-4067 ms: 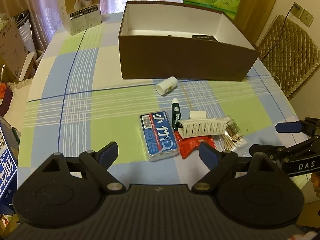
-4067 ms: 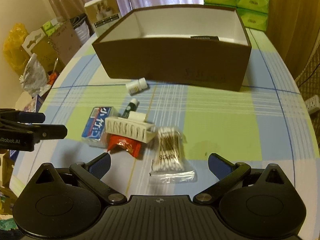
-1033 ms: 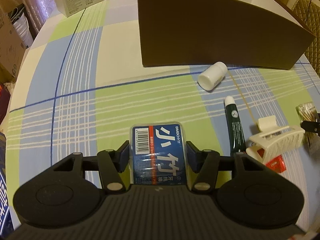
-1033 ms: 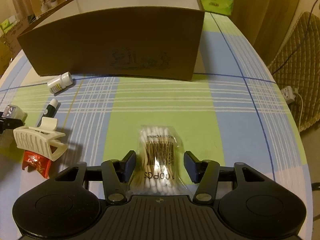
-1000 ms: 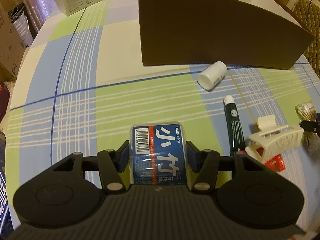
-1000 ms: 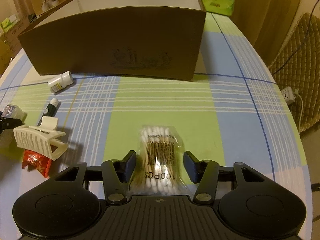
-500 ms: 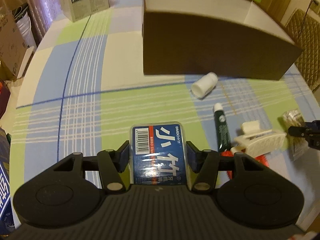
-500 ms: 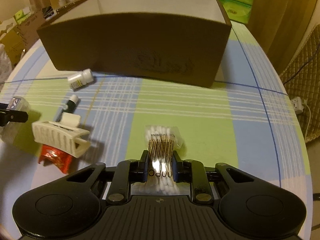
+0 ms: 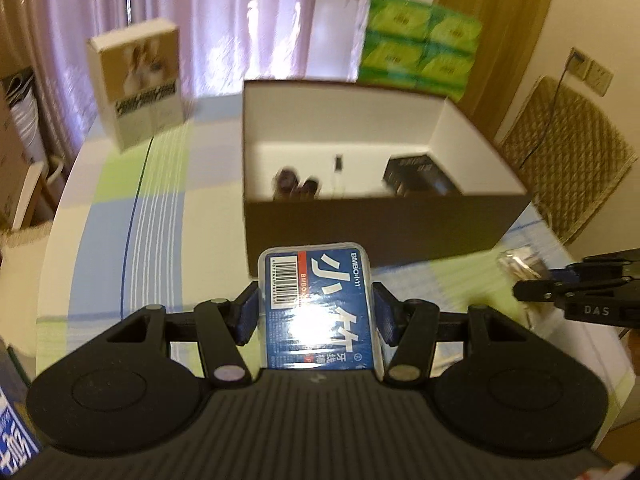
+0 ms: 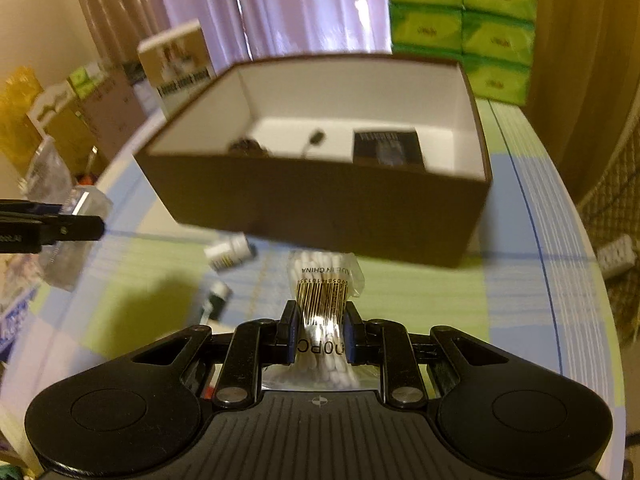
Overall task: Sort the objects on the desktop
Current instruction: 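Lift the swab bag and toothpaste box over the brown box with both tools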
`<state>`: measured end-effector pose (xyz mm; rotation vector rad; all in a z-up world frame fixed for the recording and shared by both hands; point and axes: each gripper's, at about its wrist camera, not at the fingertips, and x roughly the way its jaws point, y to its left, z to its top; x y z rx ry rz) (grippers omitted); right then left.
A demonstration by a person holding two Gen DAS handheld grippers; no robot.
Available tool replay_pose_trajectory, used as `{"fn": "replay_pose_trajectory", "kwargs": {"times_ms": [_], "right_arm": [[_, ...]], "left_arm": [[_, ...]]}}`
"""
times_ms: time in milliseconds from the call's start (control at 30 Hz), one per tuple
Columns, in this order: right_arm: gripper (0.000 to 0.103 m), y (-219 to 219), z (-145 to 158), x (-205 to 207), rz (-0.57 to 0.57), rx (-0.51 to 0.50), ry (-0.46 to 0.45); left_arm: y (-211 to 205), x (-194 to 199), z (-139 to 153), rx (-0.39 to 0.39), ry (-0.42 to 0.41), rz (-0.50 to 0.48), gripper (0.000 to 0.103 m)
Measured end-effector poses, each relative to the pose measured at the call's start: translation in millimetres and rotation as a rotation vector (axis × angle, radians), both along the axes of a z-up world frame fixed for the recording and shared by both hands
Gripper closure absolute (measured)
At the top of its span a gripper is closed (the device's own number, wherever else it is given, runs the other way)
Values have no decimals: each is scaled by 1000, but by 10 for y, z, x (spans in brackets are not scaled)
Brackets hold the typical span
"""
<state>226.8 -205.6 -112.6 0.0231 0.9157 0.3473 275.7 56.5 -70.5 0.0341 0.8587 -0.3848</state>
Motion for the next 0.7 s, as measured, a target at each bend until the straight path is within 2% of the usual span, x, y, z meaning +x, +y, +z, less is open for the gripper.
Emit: {"fn": "replay_pose_trajectory", "kwargs": {"times_ms": [233, 400, 700], "right_arm": [[84, 36, 244, 257, 6, 56, -36], [84, 122, 421, 572, 4, 73, -86], [84, 323, 523, 1342, -19, 87, -107]], "left_arm": [[-123, 286, 233, -19, -53, -36, 50], [-231, 635, 346, -34, -77, -46, 50], [-493, 1489, 304, -31, -42, -25, 50]]}}
